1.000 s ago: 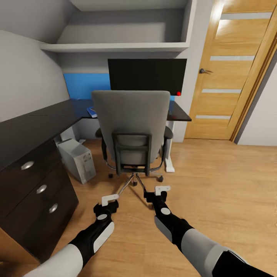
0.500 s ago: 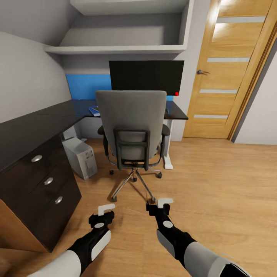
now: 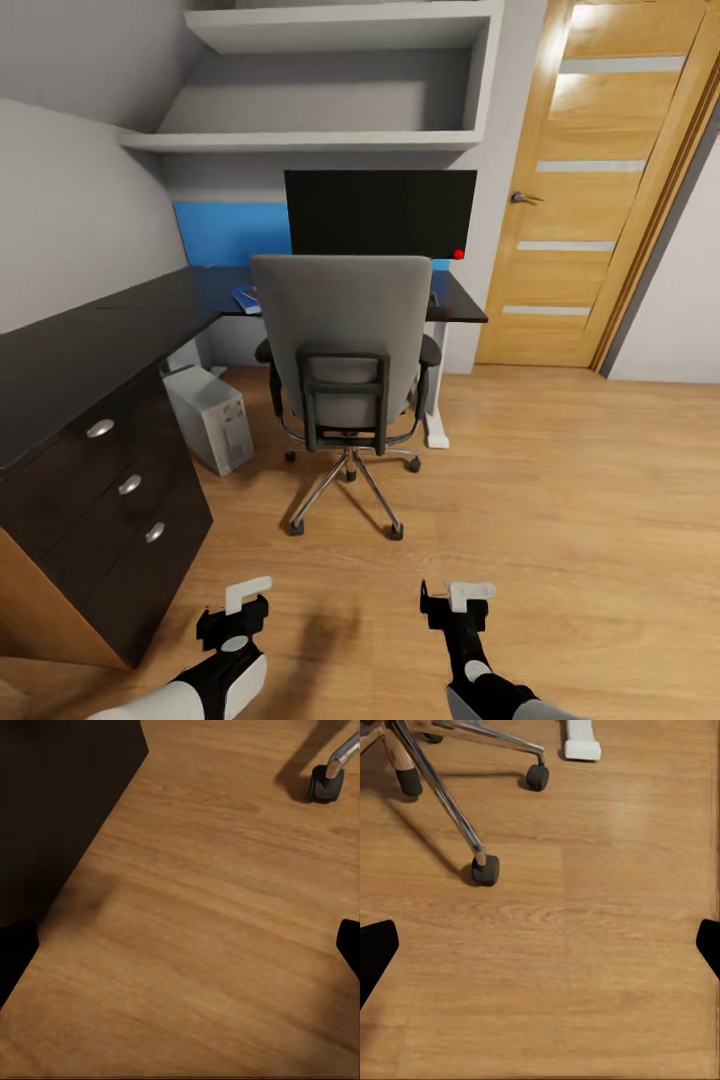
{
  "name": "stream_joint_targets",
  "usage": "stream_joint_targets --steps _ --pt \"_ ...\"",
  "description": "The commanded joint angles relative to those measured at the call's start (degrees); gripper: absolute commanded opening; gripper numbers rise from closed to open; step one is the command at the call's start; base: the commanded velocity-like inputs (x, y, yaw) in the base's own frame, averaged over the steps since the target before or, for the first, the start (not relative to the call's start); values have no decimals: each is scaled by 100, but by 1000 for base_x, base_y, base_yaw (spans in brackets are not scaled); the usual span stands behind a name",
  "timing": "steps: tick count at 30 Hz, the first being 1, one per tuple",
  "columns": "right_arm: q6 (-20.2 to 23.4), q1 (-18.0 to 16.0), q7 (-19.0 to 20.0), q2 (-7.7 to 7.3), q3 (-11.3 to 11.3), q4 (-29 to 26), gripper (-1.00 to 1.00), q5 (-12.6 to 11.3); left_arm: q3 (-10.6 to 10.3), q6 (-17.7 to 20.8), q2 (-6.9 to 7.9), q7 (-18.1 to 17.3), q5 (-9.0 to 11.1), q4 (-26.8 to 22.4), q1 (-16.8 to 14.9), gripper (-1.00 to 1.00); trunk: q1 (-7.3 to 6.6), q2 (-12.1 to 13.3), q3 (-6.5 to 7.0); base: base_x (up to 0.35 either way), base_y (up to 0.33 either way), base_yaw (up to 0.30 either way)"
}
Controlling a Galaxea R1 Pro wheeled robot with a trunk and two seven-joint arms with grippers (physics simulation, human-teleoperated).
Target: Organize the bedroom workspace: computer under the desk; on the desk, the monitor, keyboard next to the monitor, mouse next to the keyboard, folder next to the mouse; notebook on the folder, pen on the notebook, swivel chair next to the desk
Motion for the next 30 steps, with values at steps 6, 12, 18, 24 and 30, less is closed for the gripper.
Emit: stream_joint_targets --steps 6,12,18,24,30 --pt "-367 293 -34 -14 48 163 100 -3 -41 -470 -87 -3 66 564 32 100 -133 240 156 0 0 0" --pt "-703 491 -44 -35 41 191 100 0 -40 -619 -102 -21 62 684 232 100 -265 481 317 0 0 0" --pt "-848 615 -47 -43 36 302 100 -18 -34 -669 -108 -302 70 711 397 100 -397 721 445 0 0 0" --pt "-863 635 -47 -57 23 386 100 -38 -39 -674 -115 -523 57 715 635 100 -529 962 555 0 0 0" --pt "-843 638 -36 -124 24 585 100 -40 -34 -617 -125 -1063 54 716 733 100 -661 1203 663 0 0 0"
